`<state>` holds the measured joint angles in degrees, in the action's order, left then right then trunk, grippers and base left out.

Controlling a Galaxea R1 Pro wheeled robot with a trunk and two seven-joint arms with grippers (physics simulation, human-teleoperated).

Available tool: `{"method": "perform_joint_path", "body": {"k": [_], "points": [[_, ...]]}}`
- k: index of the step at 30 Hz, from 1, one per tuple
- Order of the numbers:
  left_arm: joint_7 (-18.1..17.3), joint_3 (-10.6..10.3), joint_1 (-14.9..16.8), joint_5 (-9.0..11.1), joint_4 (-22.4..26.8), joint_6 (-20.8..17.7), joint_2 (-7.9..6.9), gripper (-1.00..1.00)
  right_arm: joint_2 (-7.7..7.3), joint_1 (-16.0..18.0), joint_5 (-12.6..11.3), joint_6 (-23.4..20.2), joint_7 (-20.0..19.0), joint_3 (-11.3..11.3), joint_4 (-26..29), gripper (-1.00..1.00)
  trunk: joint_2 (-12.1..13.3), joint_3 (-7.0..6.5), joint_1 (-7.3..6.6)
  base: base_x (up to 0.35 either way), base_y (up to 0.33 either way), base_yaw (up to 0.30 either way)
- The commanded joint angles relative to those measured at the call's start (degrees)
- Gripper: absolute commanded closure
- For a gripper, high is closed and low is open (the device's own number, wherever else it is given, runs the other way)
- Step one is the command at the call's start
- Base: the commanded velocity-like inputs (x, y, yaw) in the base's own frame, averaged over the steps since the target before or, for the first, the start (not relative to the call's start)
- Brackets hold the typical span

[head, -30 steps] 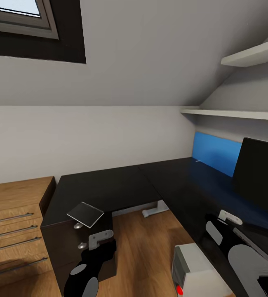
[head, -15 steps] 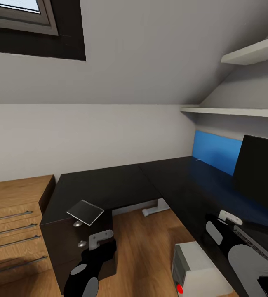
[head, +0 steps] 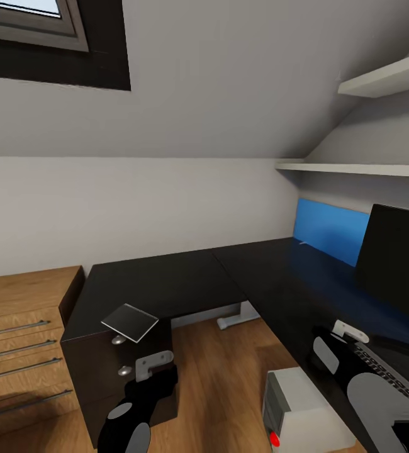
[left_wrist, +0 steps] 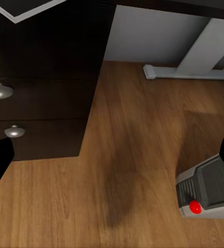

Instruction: In the bedroom, organize the workspace by keeping the computer under the desk, ensuring the monitor is on the desk, placing the keyboard on the desk next to the monitor, placing the mouse on the desk next to the keyboard, moving the folder from the swivel chair onto the desk next to the mouse, stacking the notebook on top of the folder with the pen on top of the notebook, and positioning the swivel chair next to the desk.

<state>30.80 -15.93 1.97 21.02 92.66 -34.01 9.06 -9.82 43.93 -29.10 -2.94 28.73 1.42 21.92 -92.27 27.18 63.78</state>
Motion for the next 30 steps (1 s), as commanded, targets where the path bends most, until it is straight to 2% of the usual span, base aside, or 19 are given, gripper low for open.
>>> {"method": "perform_joint_path", "body": {"k": [1, 20, 26, 30], "points": [[0.6, -0.1, 0.0, 0.6, 0.1, -0.1, -0.01, -1.0, -0.02, 0.0, -0.1, -0.3, 0.3, 0.2, 0.1, -1.0, 0.0, 0.07, 0.0, 0.0, 0.0, 0.0], [0.6, -0.1, 0.0, 0.6, 0.0, -0.1, -0.02, -1.0, 0.07, 0.0, -0.2, -0.2, 0.1, 0.3, 0.3, -1.0, 0.0, 0.07, 0.0, 0.0, 0.0, 0.0], [0.6, -0.1, 0.0, 0.6, -0.1, -0.2, -0.05, -1.0, 0.22, 0.0, 0.0, -0.2, 0.1, 0.7, 2.4, -1.0, 0.0, 0.07, 0.0, 0.0, 0.0, 0.0], [0.5, -0.1, 0.0, 0.6, -0.2, -0.2, -0.08, -1.0, 1.85, -0.1, 0.3, -0.6, 0.2, 0.8, 5.9, -1.0, 0.0, 0.07, 0.0, 0.0, 0.0, 0.0]]}}
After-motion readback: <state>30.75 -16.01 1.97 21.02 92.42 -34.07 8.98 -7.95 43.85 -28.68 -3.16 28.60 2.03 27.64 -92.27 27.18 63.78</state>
